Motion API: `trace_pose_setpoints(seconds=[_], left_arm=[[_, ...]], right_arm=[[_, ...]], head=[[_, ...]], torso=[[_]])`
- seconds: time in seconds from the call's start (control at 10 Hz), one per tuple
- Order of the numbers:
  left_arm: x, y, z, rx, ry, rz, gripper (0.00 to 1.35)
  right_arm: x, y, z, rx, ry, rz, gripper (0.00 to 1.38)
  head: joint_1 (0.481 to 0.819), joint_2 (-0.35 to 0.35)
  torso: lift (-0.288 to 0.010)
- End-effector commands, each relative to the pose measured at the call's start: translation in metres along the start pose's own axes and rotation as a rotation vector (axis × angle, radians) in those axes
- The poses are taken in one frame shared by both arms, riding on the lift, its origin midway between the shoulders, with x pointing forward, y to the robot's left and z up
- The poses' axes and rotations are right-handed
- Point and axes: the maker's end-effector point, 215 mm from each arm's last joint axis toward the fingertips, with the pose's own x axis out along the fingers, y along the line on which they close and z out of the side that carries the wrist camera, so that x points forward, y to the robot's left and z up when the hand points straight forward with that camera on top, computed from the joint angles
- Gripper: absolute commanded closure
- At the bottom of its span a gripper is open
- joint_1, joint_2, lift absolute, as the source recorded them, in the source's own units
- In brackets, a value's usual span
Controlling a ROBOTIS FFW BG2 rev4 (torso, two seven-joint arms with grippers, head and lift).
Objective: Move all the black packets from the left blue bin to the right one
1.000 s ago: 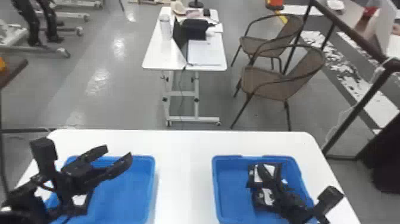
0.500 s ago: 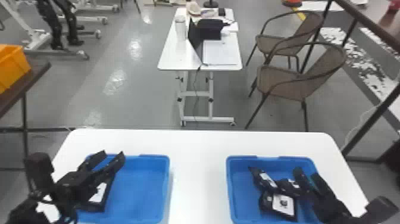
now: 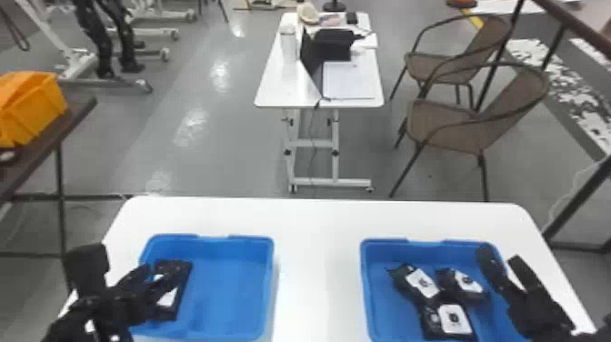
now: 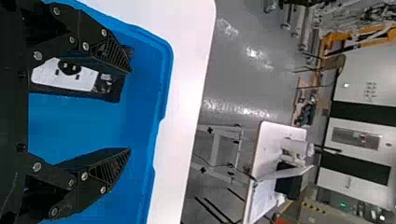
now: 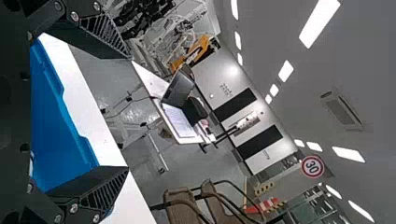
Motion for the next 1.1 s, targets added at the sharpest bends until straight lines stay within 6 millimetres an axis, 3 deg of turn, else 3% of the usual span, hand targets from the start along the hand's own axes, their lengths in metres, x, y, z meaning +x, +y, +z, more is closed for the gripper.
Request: trace_pose_setpoints(seconds=[0.0, 0.2, 0.4, 1.0], left_arm=[[0.012, 0.0, -0.022, 0.03, 0.114, -0.003, 0.48], [0.023, 0.009, -0.04, 0.041, 0.203, 0.072, 0.48], [0.028, 0.014, -0.042, 0.056, 0.228, 0.121, 0.49], [0.02, 0.038, -0.067, 0.065, 0.313, 0.28, 0.49]], right_arm=[[0.002, 0.005, -0.004, 0.012, 0.007, 0.013, 0.17], [0.002, 0.006, -0.008, 0.018, 0.014, 0.016, 0.17], [0.001, 0.005, -0.012, 0.027, 0.021, 0.017, 0.17], [-0.001, 0.004, -0.014, 0.054, 0.017, 0.018, 0.17]], head=[[0.695, 0.068], [0.695, 0.078], [0.695, 0.087], [0.695, 0.115]], torso=[[0.0], [0.0], [0.0], [0.0]])
